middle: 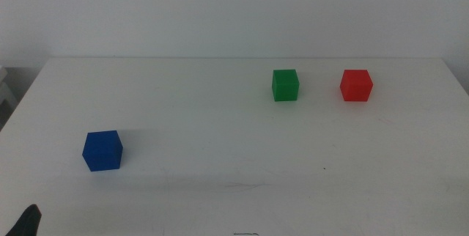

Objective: Stack red cubes first, then green, then blue cubes in a specific spot.

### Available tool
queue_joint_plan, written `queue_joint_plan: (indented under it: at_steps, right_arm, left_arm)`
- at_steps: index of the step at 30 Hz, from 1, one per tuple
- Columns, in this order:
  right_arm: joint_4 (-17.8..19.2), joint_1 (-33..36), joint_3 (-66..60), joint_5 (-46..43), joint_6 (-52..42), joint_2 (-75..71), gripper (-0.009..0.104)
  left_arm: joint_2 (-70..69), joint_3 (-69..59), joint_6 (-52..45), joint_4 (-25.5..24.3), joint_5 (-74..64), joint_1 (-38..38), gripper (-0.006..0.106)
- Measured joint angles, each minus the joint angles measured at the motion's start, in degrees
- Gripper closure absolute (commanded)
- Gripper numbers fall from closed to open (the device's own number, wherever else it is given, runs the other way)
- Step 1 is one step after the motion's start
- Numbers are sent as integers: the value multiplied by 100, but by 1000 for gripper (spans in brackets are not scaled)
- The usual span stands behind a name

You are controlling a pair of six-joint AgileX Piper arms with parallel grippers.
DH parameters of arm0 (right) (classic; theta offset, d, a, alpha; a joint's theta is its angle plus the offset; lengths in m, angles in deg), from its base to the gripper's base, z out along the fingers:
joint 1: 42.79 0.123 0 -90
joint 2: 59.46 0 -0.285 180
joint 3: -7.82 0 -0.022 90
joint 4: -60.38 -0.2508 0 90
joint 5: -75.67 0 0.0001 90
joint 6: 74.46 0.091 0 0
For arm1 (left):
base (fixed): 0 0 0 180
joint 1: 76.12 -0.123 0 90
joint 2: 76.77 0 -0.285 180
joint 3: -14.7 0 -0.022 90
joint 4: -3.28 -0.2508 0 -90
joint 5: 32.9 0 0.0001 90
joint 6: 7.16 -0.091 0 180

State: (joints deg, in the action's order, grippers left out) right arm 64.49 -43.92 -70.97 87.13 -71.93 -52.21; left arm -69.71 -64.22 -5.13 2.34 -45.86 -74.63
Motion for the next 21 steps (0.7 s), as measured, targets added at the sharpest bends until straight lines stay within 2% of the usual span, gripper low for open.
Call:
queue_joint_plan:
  at_steps: [9, 15, 21]
  right_arm:
    - [0, 0, 1355, 913, 0, 454, 4]
    - [0, 0, 2429, 1089, 0, 1584, 4]
    - [-46, 0, 3523, 1826, 37, 2735, 4]
  left_arm:
    - [0, 0, 0, 0, 0, 0, 7]
    - [0, 0, 0, 0, 0, 0, 7]
    - [0, 0, 0, 0, 0, 0, 7]
